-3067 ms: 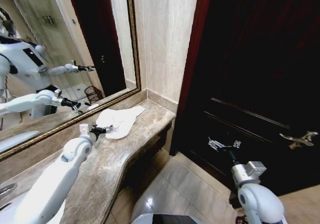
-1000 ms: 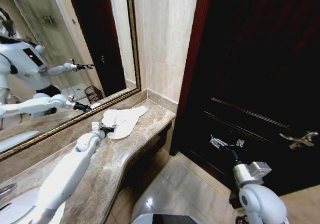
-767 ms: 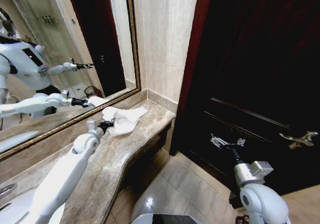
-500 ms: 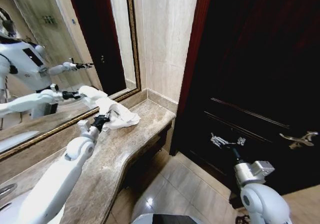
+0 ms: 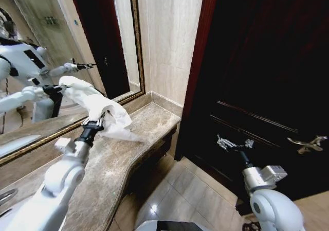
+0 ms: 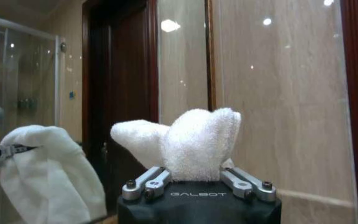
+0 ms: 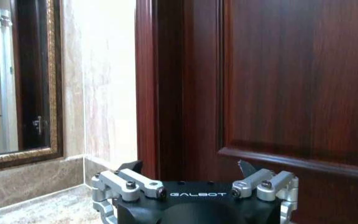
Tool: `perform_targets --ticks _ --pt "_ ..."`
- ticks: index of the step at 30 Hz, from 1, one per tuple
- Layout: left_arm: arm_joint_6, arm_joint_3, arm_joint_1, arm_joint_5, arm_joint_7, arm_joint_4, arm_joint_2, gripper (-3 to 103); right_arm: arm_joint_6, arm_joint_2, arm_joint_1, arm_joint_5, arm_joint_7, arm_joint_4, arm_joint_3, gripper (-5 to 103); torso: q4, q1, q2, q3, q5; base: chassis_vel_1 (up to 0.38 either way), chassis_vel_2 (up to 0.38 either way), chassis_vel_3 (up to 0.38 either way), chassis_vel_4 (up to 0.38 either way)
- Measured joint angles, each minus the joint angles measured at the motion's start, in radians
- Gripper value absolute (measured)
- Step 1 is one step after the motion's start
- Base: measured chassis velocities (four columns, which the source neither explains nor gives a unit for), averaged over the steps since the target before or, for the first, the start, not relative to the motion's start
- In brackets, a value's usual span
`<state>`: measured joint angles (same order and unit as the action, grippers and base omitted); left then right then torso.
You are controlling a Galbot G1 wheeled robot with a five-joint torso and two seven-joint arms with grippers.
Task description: Discard the used towel into the hamper.
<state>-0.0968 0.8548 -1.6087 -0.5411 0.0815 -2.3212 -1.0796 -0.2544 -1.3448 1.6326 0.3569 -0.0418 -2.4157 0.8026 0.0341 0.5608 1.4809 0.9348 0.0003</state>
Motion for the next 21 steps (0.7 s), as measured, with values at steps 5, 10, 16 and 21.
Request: perform_targets --ticks 5,10,16,21 --pt "0.062 0.021 -0.135 0.069 -0.033 -0.079 -0.098 11 -0.004 0.021 -0.009 0.018 -0.002 -0.017 0.014 100 0.0005 0.0 0.0 0.0 0.0 0.0 0.0 0.0 0.0" --pt "0.105 0.014 -0.2 0.118 -0.062 -0.104 -0.152 11 -0.005 0.032 -0.013 0.033 -0.003 -0.017 0.04 100 0.0004 0.0 0.0 0.0 -0.0002 0.0 0.0 0.0 0.0" --pt "0.147 -0.03 -0.253 0.164 -0.08 -0.122 -0.205 11 -0.014 0.035 -0.001 0.056 -0.03 -0.018 0.081 100 0.0003 0.0 0.0 0.0 -0.0002 0.0 0.0 0.0 0.0" --pt "0.147 -0.032 -0.255 0.167 -0.08 -0.127 -0.214 11 -0.01 0.031 -0.001 0.066 -0.03 -0.016 0.081 100 0.0003 0.0 0.0 0.0 -0.0002 0.0 0.0 0.0 0.0"
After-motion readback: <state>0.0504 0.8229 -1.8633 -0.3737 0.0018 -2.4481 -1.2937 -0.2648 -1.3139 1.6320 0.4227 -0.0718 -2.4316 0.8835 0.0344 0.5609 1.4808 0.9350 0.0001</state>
